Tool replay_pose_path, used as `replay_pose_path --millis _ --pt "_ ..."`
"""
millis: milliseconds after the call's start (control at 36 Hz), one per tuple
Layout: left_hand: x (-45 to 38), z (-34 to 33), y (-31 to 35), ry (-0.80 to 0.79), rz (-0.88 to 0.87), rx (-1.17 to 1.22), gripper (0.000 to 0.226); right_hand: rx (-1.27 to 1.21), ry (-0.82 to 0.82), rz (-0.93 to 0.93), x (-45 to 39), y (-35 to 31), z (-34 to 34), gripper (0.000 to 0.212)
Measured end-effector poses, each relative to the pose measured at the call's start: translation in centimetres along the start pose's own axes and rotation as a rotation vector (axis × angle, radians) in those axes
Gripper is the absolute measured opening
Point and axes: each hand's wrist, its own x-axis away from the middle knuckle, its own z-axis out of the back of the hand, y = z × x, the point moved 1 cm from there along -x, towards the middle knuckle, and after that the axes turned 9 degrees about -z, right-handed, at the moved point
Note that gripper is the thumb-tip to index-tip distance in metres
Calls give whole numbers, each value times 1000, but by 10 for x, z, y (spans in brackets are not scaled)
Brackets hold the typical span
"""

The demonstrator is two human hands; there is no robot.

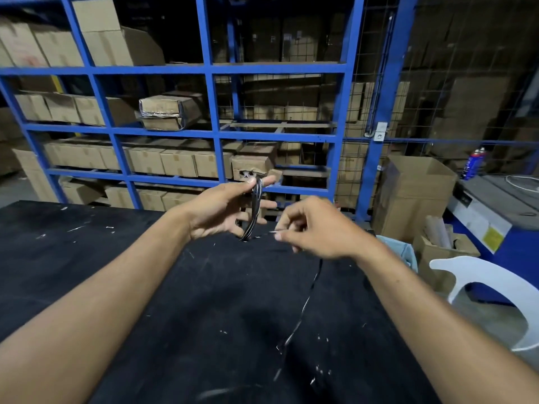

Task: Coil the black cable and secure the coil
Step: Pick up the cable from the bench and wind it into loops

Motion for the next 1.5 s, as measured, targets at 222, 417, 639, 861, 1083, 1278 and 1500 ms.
replay_pose_path --millis 222,417,639,861,1083,1278,1500 --pt "5 -5 18 -141 98 -155 55 56 61 183 -17 -29 39 11" --pt "11 -9 44 -381 185 -169 35 -169 -25 295 -27 -28 65 26" --pt "12 -3 34 -599 142 72 54 -425 -61 277 -38 -5 78 19" --pt "0 -22 26 -603 -118 421 55 -921 -20 38 -45 18 13 14" --pt "-8 -14 32 -391 -228 523 52 -1057 -110 -136 -25 20 -59 24" --pt "-3 8 39 -130 -330 491 50 -917 -234 -105 0 6 -75 32" --pt "7 18 38 27 -204 55 42 -559 -200 -60 9 -11 -50 23"
